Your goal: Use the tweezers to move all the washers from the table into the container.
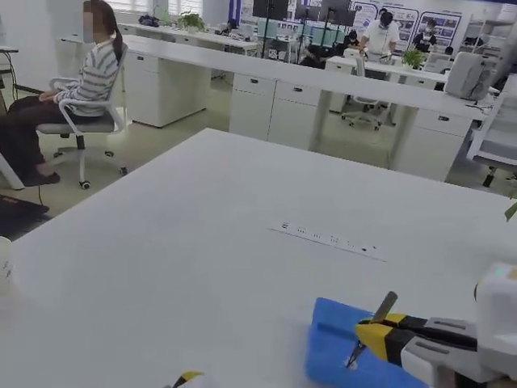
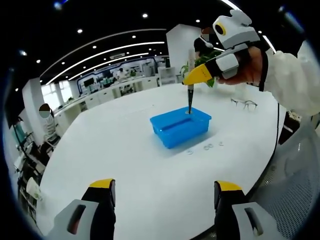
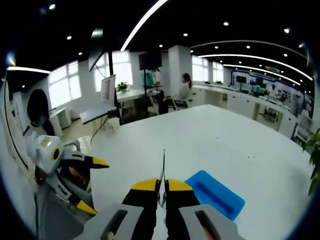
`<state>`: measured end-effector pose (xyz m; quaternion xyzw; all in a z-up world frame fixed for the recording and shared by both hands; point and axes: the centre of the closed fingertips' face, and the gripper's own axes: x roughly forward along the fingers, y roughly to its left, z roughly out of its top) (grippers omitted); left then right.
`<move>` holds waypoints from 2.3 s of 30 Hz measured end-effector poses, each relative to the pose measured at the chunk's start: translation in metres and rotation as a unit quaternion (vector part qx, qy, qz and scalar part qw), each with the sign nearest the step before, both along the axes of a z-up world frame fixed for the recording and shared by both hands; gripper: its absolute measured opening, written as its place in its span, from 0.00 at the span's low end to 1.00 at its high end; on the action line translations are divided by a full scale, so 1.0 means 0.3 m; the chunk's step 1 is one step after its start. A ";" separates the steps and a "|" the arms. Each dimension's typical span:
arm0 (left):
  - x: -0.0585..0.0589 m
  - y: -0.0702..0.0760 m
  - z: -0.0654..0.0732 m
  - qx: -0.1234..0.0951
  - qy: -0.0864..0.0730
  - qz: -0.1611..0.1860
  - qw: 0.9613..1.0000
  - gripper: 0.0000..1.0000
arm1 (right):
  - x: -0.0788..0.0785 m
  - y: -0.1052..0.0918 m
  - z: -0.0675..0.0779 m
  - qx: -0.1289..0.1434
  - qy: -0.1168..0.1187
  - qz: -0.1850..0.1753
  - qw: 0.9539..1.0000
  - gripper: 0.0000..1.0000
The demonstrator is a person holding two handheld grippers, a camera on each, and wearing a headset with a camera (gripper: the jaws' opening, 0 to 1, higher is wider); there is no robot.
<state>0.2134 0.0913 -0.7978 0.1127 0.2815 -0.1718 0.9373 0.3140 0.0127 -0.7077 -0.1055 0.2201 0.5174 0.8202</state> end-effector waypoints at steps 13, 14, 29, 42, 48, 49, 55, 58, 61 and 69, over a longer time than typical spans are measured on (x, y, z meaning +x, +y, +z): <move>-0.009 -0.008 -0.022 0.000 0.019 -0.002 1.000 0.86 | 0.123 0.027 -0.077 -0.019 -0.004 -0.007 1.000 0.01; -0.009 -0.003 -0.031 0.002 0.026 0.001 1.000 0.87 | 0.127 0.028 -0.079 -0.019 -0.004 -0.008 1.000 0.01; -0.008 0.005 -0.031 0.000 0.027 0.009 1.000 0.87 | 0.202 0.067 -0.214 -0.032 -0.005 -0.010 0.999 0.01; -0.006 0.011 -0.043 0.009 0.036 0.012 0.999 0.86 | 0.234 0.075 -0.309 -0.023 0.024 -0.029 0.999 0.01; -0.006 0.015 -0.045 0.011 0.038 0.014 0.999 0.85 | 0.232 0.081 -0.342 -0.027 0.028 -0.029 0.999 0.02; -0.006 0.016 -0.046 0.012 0.039 0.014 0.999 0.85 | 0.232 0.081 -0.343 -0.027 0.029 -0.030 0.999 0.02; -0.009 0.019 -0.051 0.015 0.043 0.015 0.999 0.85 | 0.238 0.073 -0.358 -0.030 0.031 -0.033 0.999 0.02; -0.008 0.020 -0.050 0.014 0.043 0.016 0.999 0.85 | 0.236 0.072 -0.361 -0.031 0.029 -0.032 0.999 0.02; -0.009 0.021 -0.051 0.015 0.043 0.016 0.999 0.85 | 0.234 0.073 -0.360 -0.033 0.028 -0.031 0.999 0.02; -0.010 0.020 -0.051 0.015 0.044 0.014 0.999 0.85 | 0.224 0.069 -0.336 -0.031 0.025 -0.038 0.998 0.03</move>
